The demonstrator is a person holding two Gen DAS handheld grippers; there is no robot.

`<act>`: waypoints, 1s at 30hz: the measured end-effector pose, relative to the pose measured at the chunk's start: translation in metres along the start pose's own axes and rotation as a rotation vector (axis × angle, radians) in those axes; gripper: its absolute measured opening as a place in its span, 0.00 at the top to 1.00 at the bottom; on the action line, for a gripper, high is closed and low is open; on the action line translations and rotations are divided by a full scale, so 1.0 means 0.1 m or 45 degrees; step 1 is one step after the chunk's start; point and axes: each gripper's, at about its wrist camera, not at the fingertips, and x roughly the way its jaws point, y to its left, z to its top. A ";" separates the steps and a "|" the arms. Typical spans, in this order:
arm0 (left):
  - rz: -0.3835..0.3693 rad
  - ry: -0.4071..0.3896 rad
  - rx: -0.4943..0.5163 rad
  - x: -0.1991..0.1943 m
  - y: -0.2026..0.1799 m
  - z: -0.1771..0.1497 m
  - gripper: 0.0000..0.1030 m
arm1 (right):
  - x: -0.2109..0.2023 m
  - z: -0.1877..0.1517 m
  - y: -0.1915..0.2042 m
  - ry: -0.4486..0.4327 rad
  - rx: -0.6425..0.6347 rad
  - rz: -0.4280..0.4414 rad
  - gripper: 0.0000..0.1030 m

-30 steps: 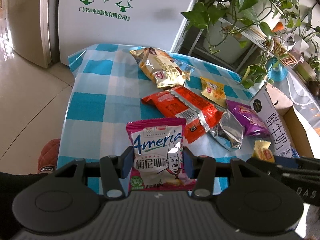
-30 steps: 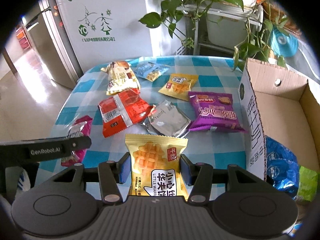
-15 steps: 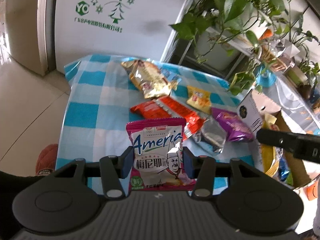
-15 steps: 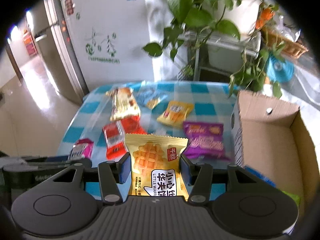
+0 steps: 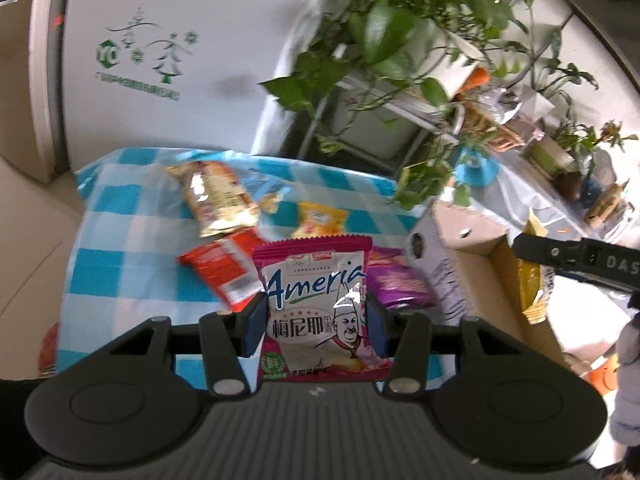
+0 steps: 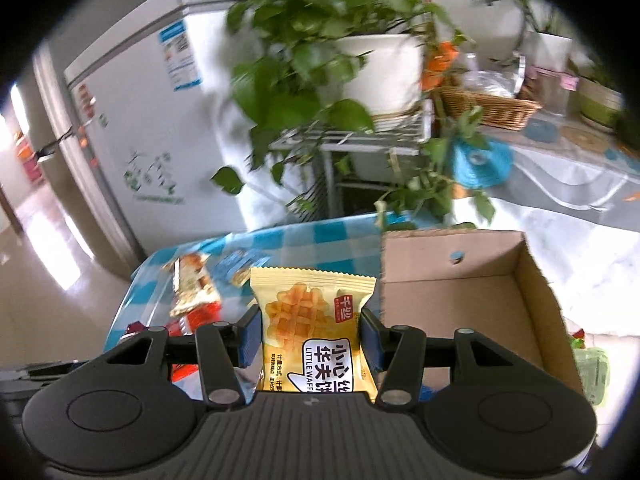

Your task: Organize snacks

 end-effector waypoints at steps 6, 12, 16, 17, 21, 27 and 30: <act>-0.080 0.014 0.037 0.12 -0.39 0.09 0.52 | -0.13 0.07 -0.40 -0.064 0.130 -0.064 0.44; -0.153 0.041 0.069 0.27 -0.77 0.13 0.52 | -0.19 0.11 -0.78 -0.111 0.263 -0.152 0.44; -0.190 0.064 0.088 0.38 -0.99 0.12 0.52 | -0.24 0.11 -0.95 -0.127 0.318 -0.189 0.44; -0.197 0.069 0.090 0.42 -1.04 0.12 0.52 | -0.26 0.10 -0.98 -0.130 0.326 -0.196 0.44; -0.235 0.095 0.087 0.56 -1.22 0.10 0.52 | -0.24 0.10 -1.11 -0.117 0.383 -0.213 0.44; -0.291 0.158 0.099 0.76 -1.51 0.00 0.52 | -0.21 0.08 -1.20 -0.091 0.434 -0.238 0.44; -0.316 0.177 0.105 0.86 -1.64 -0.03 0.52 | -0.20 0.07 -1.22 -0.086 0.448 -0.249 0.44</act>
